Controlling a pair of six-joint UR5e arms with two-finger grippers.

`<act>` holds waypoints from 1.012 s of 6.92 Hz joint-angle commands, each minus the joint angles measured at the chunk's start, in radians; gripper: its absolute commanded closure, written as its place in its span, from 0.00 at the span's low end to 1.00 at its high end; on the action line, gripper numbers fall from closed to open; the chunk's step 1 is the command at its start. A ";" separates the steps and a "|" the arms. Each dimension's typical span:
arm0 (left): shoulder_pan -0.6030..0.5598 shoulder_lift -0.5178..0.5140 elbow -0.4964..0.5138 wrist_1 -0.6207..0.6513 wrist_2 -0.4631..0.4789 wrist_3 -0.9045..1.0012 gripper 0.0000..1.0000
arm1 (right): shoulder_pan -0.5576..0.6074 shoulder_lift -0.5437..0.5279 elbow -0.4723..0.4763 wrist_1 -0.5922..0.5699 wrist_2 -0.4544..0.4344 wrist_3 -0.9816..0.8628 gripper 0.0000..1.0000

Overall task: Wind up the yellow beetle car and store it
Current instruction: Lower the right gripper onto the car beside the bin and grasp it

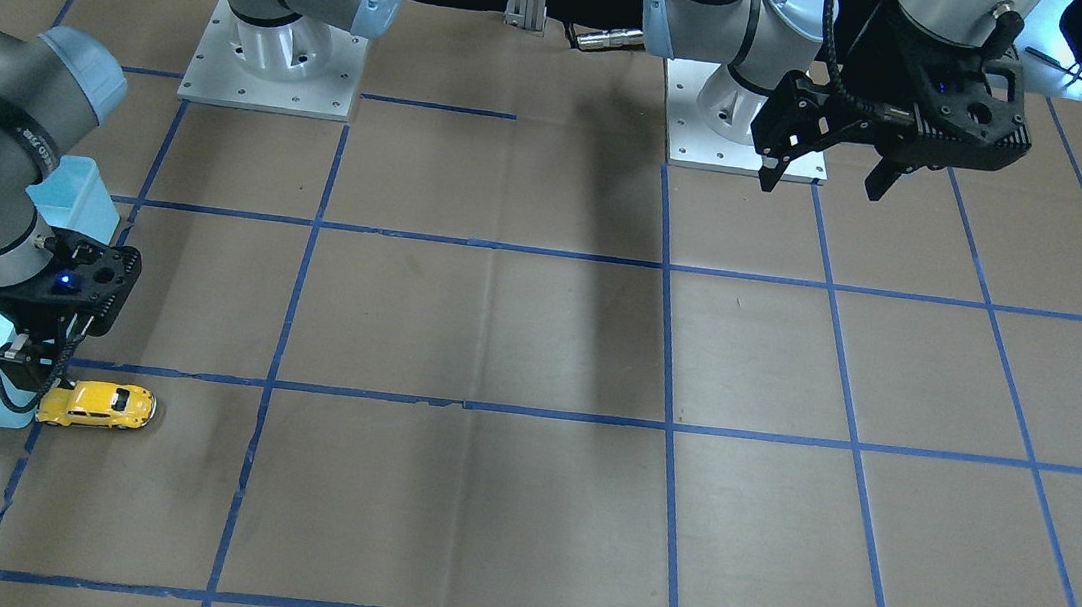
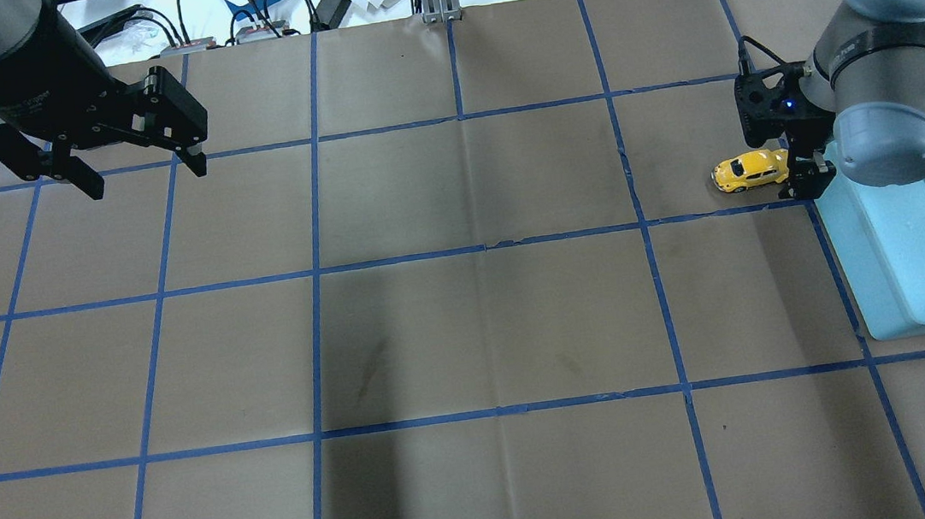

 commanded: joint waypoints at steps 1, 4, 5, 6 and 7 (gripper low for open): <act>0.001 0.000 -0.005 0.013 0.000 -0.011 0.00 | -0.013 0.072 -0.057 -0.010 0.001 -0.143 0.04; 0.002 -0.009 -0.005 0.016 0.001 -0.015 0.00 | -0.012 0.101 -0.072 -0.012 0.071 -0.049 0.05; 0.004 -0.018 0.000 0.021 -0.002 -0.010 0.00 | -0.004 0.101 -0.080 -0.012 0.079 -0.015 0.05; 0.004 -0.018 -0.003 0.024 -0.002 -0.007 0.00 | -0.003 0.118 -0.091 -0.010 0.078 -0.022 0.05; 0.004 -0.017 -0.005 0.024 -0.002 -0.005 0.00 | -0.003 0.130 -0.091 -0.012 0.078 -0.019 0.05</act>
